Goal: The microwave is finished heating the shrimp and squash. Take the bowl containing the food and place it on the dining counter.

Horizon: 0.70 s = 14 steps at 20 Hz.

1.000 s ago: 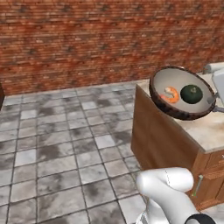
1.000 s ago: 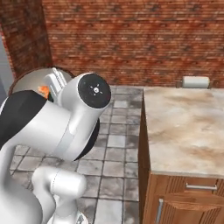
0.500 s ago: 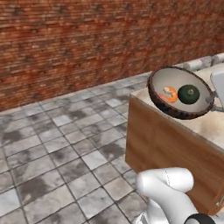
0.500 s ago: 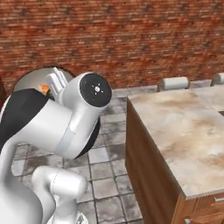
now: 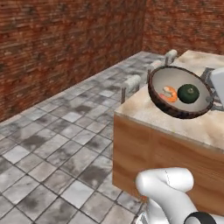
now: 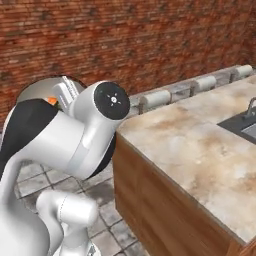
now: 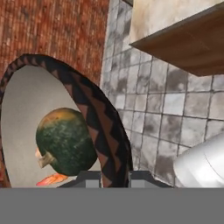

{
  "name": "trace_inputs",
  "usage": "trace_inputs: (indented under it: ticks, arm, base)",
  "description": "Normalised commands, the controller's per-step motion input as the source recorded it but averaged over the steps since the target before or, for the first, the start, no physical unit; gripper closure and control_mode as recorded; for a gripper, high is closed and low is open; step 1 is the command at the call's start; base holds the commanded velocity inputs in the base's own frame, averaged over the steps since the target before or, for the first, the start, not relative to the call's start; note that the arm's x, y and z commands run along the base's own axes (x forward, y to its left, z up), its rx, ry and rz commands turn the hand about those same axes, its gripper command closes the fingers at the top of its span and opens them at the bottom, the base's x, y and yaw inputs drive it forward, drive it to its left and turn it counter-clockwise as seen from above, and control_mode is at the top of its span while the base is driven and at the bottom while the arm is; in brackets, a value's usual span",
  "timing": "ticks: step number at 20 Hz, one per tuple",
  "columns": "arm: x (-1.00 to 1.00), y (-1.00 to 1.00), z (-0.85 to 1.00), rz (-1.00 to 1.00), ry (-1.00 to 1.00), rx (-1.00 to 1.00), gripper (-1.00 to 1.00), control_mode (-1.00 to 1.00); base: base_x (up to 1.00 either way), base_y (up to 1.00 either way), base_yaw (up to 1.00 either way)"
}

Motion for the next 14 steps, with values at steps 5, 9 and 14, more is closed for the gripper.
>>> trace_inputs:
  ticks: [5, 9, 14]
  arm:
    - [0.0, 0.0, 0.0, 0.0, 0.0, 0.0, 1.0, 1.0]
    - [0.0, 0.0, 0.0, 0.0, 0.0, 0.0, 1.0, 1.0]
    - [0.3, 0.0, 0.0, -0.19, 0.07, 0.0, 1.0, -1.0]
  base:
    - [0.84, 0.68, -0.64]
    - [0.87, 0.65, -0.58]
    - [0.4, 0.08, -0.32]
